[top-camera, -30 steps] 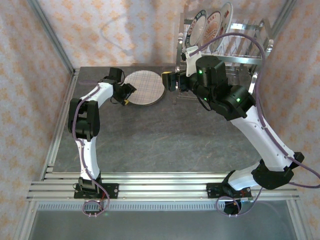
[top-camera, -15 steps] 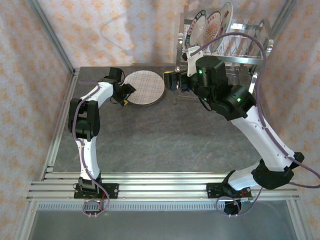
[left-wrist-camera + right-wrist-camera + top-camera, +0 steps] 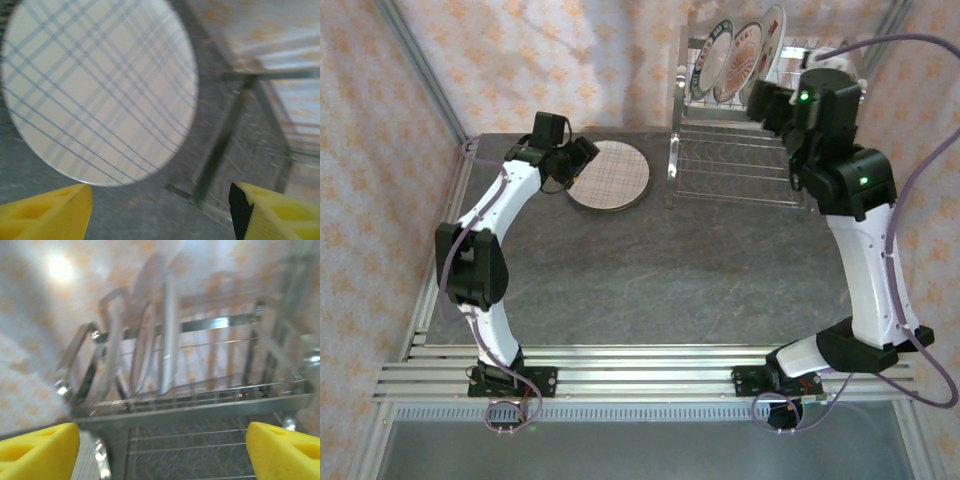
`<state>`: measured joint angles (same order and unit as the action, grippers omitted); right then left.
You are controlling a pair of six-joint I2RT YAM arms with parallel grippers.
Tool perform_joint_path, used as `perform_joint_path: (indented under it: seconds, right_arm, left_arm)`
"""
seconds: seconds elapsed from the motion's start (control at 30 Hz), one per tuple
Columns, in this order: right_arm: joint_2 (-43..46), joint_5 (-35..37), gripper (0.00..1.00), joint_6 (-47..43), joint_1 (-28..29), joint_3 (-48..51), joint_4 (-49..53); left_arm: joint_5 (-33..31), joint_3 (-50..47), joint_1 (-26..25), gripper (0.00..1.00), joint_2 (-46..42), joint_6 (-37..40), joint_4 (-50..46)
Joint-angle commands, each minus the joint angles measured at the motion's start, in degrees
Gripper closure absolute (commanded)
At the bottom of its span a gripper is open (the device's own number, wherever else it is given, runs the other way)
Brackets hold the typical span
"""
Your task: Unload the plates from the dish rack
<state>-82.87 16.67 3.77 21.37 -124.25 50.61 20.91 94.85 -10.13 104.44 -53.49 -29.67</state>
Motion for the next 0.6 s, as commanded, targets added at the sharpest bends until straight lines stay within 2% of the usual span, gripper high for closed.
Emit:
perform_joint_path:
  seconds: [0.0, 0.07, 0.2, 0.3, 0.57]
  right_arm:
    - [-3.3, -3.48, 0.15, 2.29, -4.97, -4.46, 0.66]
    - [-6.13, -5.3, 0.17, 1.9, -7.62, -7.42, 0.39]
    - [-11.99, -14.86, 0.22, 3.25, -13.62, -12.65, -1.86]
    - [-16.98, -20.23, 0.27, 2.38, -15.38, -17.88, -2.6]
    - [-25.69, -23.07, 0.27, 0.62, -16.79, -26.64, -2.39]
  left_arm:
    - [-2.97, 1.48, -3.0, 0.26, -4.28, -0.05, 2.3]
    - [-3.41, 1.07, -4.71, 0.26, -6.88, -0.06, 3.75]
    - [-4.7, -1.33, -9.28, 0.25, -12.66, 1.19, 9.83]
    - [-5.0, -3.08, -13.55, 0.25, -16.47, 4.63, 14.37]
    - [-5.09, -13.52, -20.99, 0.2, -27.23, 9.42, 27.91]
